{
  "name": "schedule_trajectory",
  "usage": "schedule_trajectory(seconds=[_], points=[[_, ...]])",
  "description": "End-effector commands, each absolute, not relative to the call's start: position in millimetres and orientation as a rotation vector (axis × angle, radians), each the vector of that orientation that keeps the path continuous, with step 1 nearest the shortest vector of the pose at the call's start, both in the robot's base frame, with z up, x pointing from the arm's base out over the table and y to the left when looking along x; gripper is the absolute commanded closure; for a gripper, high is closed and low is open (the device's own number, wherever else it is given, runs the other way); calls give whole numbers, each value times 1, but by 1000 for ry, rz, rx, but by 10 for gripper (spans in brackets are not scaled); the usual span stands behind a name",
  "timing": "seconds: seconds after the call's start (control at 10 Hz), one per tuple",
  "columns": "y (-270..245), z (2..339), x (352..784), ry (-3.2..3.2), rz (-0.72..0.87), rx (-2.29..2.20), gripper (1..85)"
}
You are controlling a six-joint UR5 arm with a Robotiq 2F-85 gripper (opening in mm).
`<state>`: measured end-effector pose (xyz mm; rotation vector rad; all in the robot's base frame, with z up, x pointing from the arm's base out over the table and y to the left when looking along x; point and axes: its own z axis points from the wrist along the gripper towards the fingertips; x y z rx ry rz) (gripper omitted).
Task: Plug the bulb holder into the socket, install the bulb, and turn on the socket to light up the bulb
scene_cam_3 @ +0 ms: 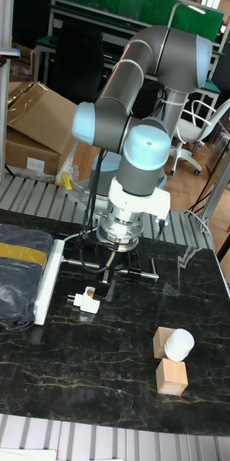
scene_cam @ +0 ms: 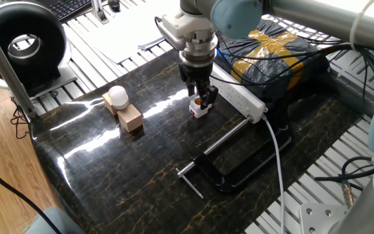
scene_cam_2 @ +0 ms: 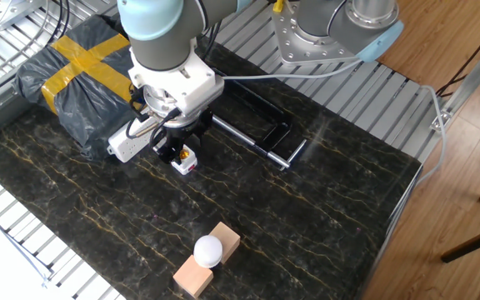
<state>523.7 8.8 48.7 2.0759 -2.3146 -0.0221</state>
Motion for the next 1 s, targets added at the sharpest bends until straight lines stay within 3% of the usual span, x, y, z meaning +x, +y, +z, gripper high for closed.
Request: schedule_trajectory(seconds=[0.0,0.4,0.9], points=[[15,50,534,-2354,-18,2118,303],[2,49,535,-2350,76,2103,280],[12,36,519,-2352,65,2111,280]])
